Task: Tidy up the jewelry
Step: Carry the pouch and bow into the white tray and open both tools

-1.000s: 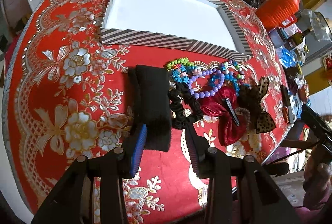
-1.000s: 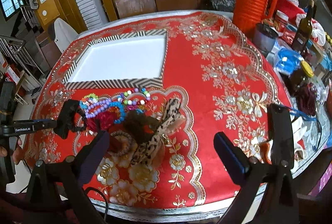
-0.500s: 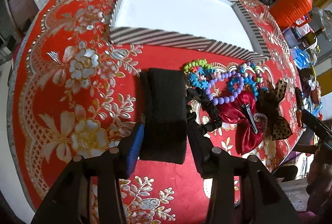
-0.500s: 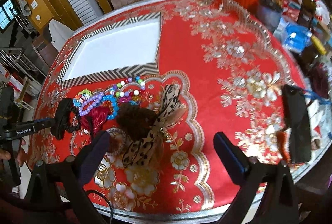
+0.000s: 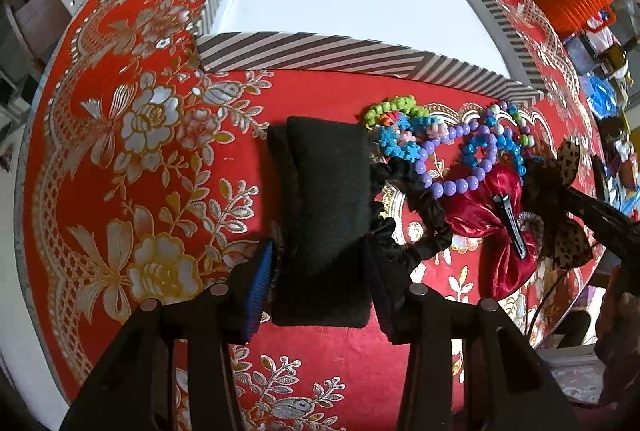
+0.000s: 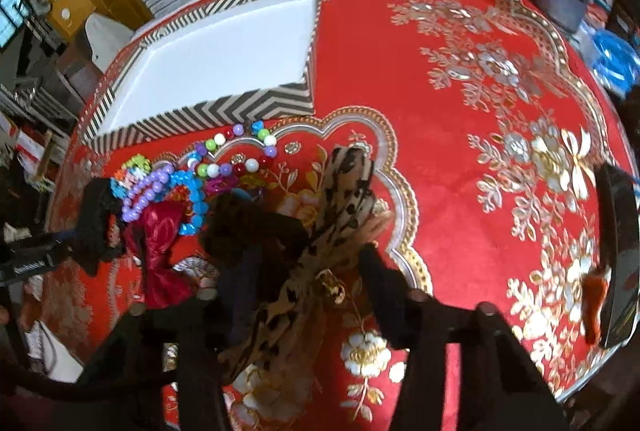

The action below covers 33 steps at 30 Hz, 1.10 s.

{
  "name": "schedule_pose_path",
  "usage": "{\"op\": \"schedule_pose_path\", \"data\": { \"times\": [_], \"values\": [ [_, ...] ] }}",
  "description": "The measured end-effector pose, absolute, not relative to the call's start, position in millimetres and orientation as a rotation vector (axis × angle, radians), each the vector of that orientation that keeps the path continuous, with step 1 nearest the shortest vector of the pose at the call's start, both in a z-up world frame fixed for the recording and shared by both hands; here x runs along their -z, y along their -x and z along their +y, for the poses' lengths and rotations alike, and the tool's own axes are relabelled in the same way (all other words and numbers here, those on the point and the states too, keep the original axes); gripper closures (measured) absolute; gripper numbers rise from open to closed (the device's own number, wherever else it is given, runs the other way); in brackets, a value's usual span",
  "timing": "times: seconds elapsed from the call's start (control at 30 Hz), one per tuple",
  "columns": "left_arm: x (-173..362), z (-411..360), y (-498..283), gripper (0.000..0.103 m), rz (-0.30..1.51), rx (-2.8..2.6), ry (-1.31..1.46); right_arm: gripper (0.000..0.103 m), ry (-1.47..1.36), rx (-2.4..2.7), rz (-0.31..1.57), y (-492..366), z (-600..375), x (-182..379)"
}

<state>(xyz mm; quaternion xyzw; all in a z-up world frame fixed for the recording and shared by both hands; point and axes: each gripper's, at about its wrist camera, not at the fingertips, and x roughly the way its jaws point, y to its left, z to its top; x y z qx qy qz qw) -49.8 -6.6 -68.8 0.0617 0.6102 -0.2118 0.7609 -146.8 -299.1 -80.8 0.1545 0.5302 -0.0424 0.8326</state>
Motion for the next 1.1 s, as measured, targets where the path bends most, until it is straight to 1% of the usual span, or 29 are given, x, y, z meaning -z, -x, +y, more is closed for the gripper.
{"op": "schedule_pose_path", "data": {
  "times": [0.03,0.07,0.1,0.17,0.2,0.43,0.7,0.9,1.1],
  "values": [
    [69,-8,51,0.084,1.324,0.472,-0.138,0.079,-0.317,0.086,1.13,146,-298,83],
    [69,-8,52,0.087,1.321,0.474,-0.142,0.081,-0.306,0.086,1.121,146,-296,83],
    [69,-11,51,0.094,1.317,0.472,-0.14,0.083,-0.299,0.084,1.118,146,-297,83],
    [66,-6,49,0.101,1.318,0.47,-0.111,0.087,-0.299,0.077,1.112,147,-298,79],
    [63,-3,46,0.102,1.321,0.472,-0.083,0.087,-0.31,0.076,1.106,148,-301,76],
    [26,13,34,0.103,1.245,0.47,-0.02,0.088,-0.292,0.068,1.029,157,-312,30],
    [-14,8,14,0.103,1.153,0.479,-0.008,0.088,-0.28,0.066,0.922,146,-328,-26],
    [-35,-9,-12,0.103,1.091,0.475,-0.042,0.088,-0.269,0.03,0.874,119,-327,-47],
    [-38,-27,-41,0.103,1.075,0.456,-0.063,0.088,-0.233,-0.021,0.867,81,-312,-51]
  ]
}}
